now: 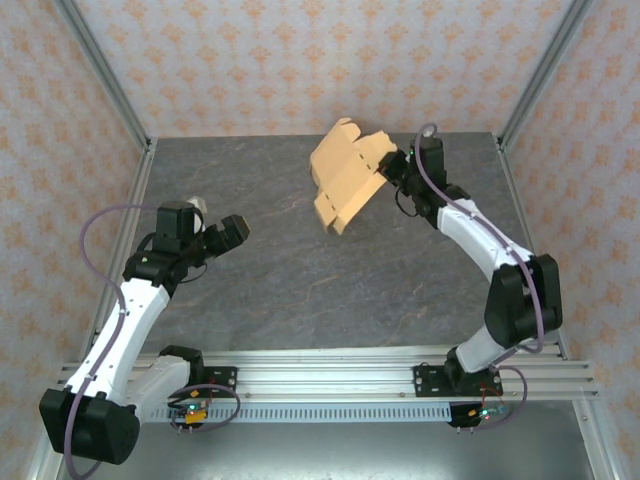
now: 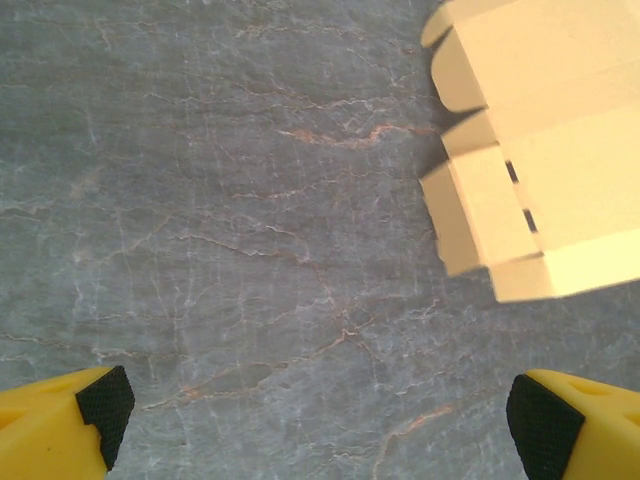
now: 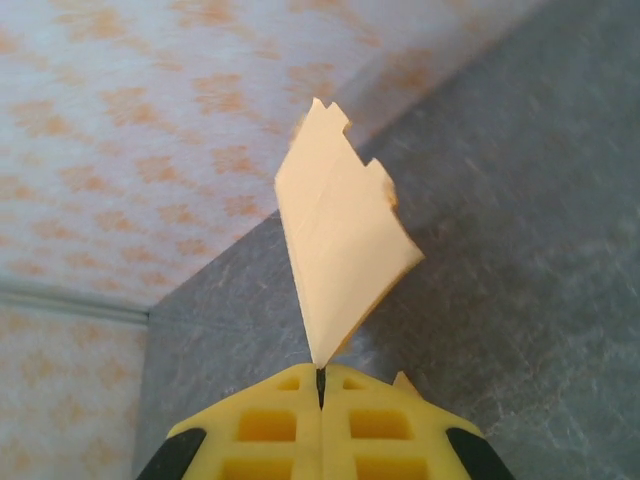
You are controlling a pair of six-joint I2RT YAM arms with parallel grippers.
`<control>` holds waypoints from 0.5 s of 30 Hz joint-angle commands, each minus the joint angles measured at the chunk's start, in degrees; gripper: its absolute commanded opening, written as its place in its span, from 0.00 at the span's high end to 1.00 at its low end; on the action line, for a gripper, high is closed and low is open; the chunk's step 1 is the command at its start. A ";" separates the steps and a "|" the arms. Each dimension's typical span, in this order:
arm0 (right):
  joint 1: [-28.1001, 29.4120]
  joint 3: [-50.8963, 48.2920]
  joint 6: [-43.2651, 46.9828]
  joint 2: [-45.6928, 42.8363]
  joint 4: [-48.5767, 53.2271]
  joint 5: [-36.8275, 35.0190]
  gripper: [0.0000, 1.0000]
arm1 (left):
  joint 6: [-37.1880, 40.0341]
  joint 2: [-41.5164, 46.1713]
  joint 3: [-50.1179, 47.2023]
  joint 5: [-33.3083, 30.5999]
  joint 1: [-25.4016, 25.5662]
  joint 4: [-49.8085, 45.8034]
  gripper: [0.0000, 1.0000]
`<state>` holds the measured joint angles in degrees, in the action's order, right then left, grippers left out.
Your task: Fold the paper box
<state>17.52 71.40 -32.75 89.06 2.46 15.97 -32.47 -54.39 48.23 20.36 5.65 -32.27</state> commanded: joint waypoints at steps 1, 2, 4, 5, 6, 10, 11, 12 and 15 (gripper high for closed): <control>4.56 6.45 24.26 -2.32 16.58 -5.21 1.00 | -2.97 -0.40 -0.29 1.67 0.40 2.70 0.00; 6.78 7.69 28.10 -2.45 18.75 -7.75 1.00 | -3.48 -0.53 -0.66 1.77 0.31 3.28 0.00; 11.48 9.41 35.07 -2.03 21.93 -12.17 0.99 | -4.00 -0.96 -1.38 1.96 0.16 3.97 0.00; 14.19 9.65 38.38 -1.68 22.95 -13.96 0.98 | -4.09 -1.28 -1.55 2.05 -0.13 3.99 0.00; 17.13 9.50 41.57 -1.26 23.72 -15.89 0.97 | -4.02 -1.48 -1.44 2.19 -0.68 3.59 0.00; 28.87 7.68 49.68 2.01 26.94 -24.37 0.77 | -3.11 -0.53 -1.44 2.13 -3.29 2.36 0.00; 30.93 6.68 50.18 2.64 27.32 -25.58 0.71 | -2.73 -0.38 -1.30 1.89 -3.44 2.01 0.00; 32.83 5.19 49.72 3.02 27.18 -26.97 0.68 | -2.16 -0.36 -1.14 1.75 -3.46 1.70 0.00; 34.51 0.60 43.08 1.94 26.90 -27.22 0.61 | -1.40 -0.76 -1.06 2.03 -3.47 1.49 0.00</control>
<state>52.07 75.33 10.96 91.77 24.97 -5.10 -34.92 -55.77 47.29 22.09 2.46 -30.22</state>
